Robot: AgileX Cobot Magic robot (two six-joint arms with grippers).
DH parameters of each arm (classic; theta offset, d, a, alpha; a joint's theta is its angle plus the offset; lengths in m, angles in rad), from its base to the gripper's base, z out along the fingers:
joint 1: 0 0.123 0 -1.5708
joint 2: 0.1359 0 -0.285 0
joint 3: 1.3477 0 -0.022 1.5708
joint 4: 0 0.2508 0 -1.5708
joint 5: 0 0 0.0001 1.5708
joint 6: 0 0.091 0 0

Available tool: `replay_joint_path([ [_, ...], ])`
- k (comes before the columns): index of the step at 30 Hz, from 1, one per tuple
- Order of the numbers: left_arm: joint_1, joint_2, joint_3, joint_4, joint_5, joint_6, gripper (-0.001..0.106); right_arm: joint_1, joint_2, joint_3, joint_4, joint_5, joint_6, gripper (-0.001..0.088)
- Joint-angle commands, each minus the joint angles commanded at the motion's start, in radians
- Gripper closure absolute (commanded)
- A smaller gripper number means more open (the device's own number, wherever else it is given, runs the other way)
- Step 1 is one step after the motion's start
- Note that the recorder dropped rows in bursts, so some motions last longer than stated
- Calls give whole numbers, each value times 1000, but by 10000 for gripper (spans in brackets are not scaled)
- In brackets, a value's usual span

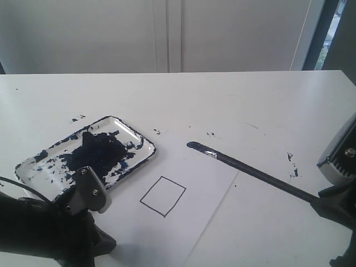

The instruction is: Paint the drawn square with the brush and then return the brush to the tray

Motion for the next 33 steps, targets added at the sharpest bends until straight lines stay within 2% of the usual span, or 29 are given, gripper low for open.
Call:
replay_joint_path([
  [8,0,-44,24,0,-2,-54,1053,0,0,0,0,-2,0,868],
  [18,0,-236,34,0,10,-62,1053,0,0,0,2,-2,0,868],
  [26,0,-354,-29,0,60,87,1053,0,0,0,4,-2,0,868],
  [29,0,-354,-66,0,22,197,1053,0,0,0,19,-2,0,868],
  [32,0,-345,-90,58,-40,197,1053,0,0,0,73,19,-10,868],
  [33,0,-331,-90,63,-46,197,1053,0,0,0,126,49,-54,868],
])
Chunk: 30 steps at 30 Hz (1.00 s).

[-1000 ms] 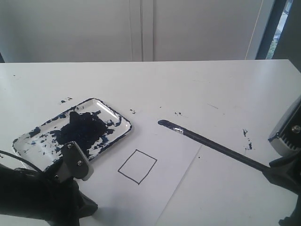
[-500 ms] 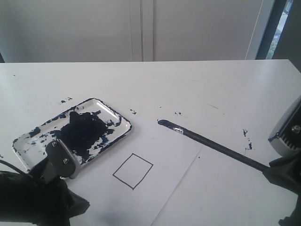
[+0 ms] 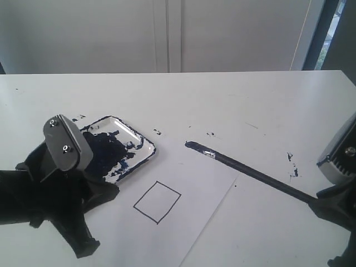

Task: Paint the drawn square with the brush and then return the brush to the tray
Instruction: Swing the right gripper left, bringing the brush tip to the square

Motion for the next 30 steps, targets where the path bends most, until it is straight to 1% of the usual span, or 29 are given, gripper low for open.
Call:
replay_joint_path([
  [1,0,8,0,0,10,0,1053,4,0,0,11,7,-12,868],
  [2,0,23,0,9,58,0,1053,18,0,0,22,23,-42,868],
  [4,0,45,0,28,126,0,1053,38,9,0,26,42,-51,868],
  [5,0,53,2,30,119,0,1053,44,16,0,24,56,-58,868],
  [6,0,68,4,30,67,-19,1053,59,31,0,25,69,-94,868],
  [8,0,82,11,30,21,-25,1053,84,65,-12,23,64,-99,868],
  [11,0,120,24,30,46,-19,1053,101,149,-56,13,24,-99,868],
  [16,0,149,24,30,77,-19,1053,101,235,-104,7,-11,-112,868],
  [23,0,198,24,30,81,-19,1053,101,292,-121,0,-49,-131,868],
  [25,0,213,24,30,58,-21,1053,101,301,-123,-1,-49,-131,868],
  [28,0,221,24,17,-41,-69,1052,101,304,-126,-10,-49,-131,868],
  [30,0,219,24,14,-92,-112,998,101,304,-128,-23,-49,-131,868],
])
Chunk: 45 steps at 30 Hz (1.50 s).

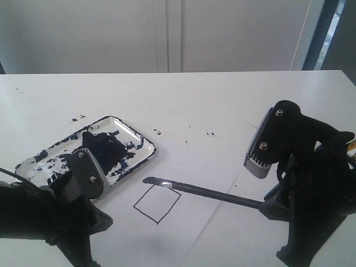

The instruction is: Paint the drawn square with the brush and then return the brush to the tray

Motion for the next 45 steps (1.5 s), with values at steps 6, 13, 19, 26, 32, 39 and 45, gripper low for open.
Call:
replay_joint_path([
  [6,0,0,0,-27,10,-102,631,0,0,-2,-2,0,0,868],
  [13,0,0,0,-78,43,-138,520,0,0,-2,-2,-2,0,868],
  [19,0,0,6,-78,39,-151,520,0,0,-2,-2,-2,0,868],
  [26,0,2,14,-78,28,-147,520,0,0,-2,-2,1,0,868],
  [32,0,2,20,-78,28,-145,520,0,0,-2,-2,7,0,868],
  [39,0,2,33,-78,0,-141,520,0,0,-2,-2,9,0,868],
  [45,0,2,55,-78,7,-148,520,0,0,-2,-2,10,0,868],
])
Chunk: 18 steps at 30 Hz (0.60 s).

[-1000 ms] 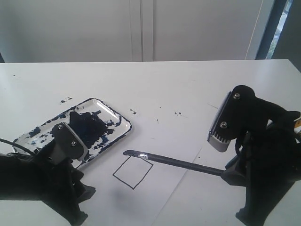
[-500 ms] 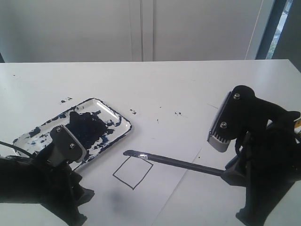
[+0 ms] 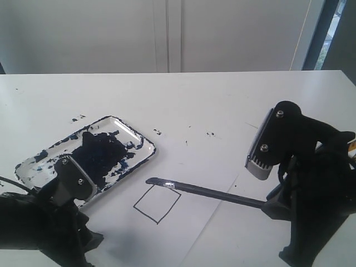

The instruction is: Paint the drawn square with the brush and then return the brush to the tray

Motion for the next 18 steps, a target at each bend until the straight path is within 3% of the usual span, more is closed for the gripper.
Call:
replay_joint_path([
  [18,0,0,10,0,29,-85,520,0,0,0,0,8,0,868],
])
